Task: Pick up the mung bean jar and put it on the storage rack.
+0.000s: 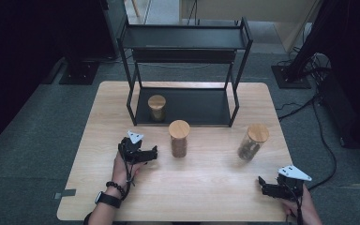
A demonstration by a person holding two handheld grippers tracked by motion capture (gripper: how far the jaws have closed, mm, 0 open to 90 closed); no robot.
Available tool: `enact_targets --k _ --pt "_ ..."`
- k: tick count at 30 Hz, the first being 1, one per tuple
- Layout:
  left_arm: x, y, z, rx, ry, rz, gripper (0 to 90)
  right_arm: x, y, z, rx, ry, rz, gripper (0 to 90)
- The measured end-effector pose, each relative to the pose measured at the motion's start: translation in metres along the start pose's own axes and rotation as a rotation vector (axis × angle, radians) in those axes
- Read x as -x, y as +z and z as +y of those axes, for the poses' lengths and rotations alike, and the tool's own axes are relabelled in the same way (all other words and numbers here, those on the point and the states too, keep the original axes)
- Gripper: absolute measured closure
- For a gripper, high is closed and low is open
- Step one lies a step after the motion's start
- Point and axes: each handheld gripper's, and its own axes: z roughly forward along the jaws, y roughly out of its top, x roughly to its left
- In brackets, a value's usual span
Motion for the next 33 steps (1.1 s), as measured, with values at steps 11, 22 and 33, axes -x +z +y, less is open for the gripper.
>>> enact_targets --k 11,22,33 --pt "-0.005 -0.007 -0.006 0.003 -0.004 0.0 2.9 0.0 0.0 0.0 0.0 0.0 -0.001 0.0" --pt "-0.011 -0.013 -0.012 0.001 0.0 -0.003 2.9 -0.001 0.0 0.0 0.004 -0.004 -0.005 0.0" --pt "-0.016 -0.018 -0.016 0.001 -0.003 0.002 2.8 -0.001 0.0 0.0 0.006 -0.006 -0.008 0.0"
